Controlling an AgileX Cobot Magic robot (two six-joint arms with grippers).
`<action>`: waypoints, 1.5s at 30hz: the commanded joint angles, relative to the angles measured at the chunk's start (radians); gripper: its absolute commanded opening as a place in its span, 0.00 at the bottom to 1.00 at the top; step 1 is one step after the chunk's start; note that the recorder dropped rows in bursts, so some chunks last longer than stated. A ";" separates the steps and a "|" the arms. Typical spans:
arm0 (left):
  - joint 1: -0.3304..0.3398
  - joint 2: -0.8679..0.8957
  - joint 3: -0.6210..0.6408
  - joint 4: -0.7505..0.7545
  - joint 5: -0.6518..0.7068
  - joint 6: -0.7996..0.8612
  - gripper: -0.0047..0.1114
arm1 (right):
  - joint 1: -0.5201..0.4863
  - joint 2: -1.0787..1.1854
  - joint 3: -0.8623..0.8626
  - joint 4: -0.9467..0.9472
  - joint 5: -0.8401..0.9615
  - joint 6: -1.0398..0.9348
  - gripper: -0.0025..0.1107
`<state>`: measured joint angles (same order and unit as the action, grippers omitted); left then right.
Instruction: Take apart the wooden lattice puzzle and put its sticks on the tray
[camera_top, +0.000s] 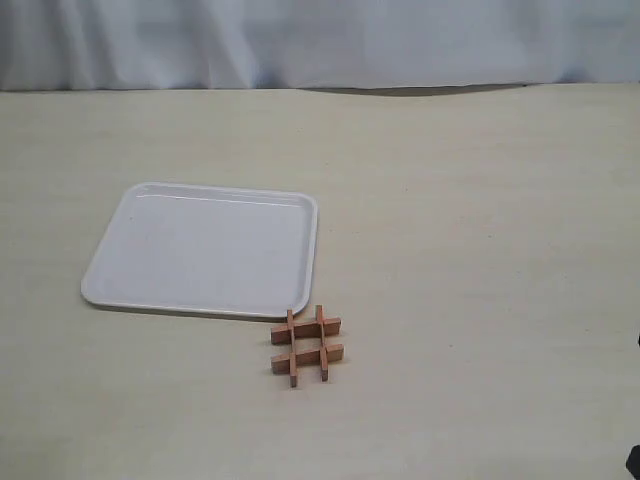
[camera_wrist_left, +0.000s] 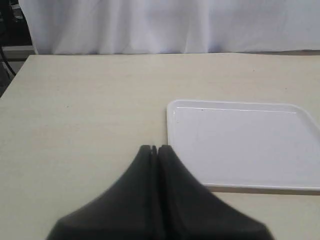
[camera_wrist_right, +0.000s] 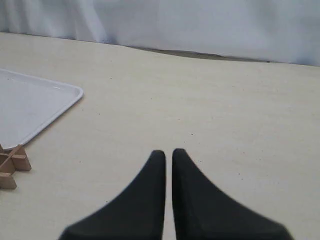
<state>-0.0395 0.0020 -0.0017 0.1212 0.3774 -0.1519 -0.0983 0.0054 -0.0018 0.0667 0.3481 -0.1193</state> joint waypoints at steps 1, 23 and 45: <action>-0.008 -0.002 0.002 0.000 -0.017 0.000 0.04 | -0.004 -0.005 0.002 0.004 -0.006 0.003 0.06; -0.008 -0.002 0.002 0.000 -0.017 0.000 0.04 | -0.004 -0.005 0.002 0.004 -0.402 0.003 0.06; -0.008 -0.002 0.002 0.000 -0.017 0.000 0.04 | -0.004 0.256 -0.187 0.107 -0.817 0.529 0.06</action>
<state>-0.0395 0.0020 -0.0017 0.1212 0.3774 -0.1519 -0.0983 0.1392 -0.0938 0.1829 -0.4889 0.4368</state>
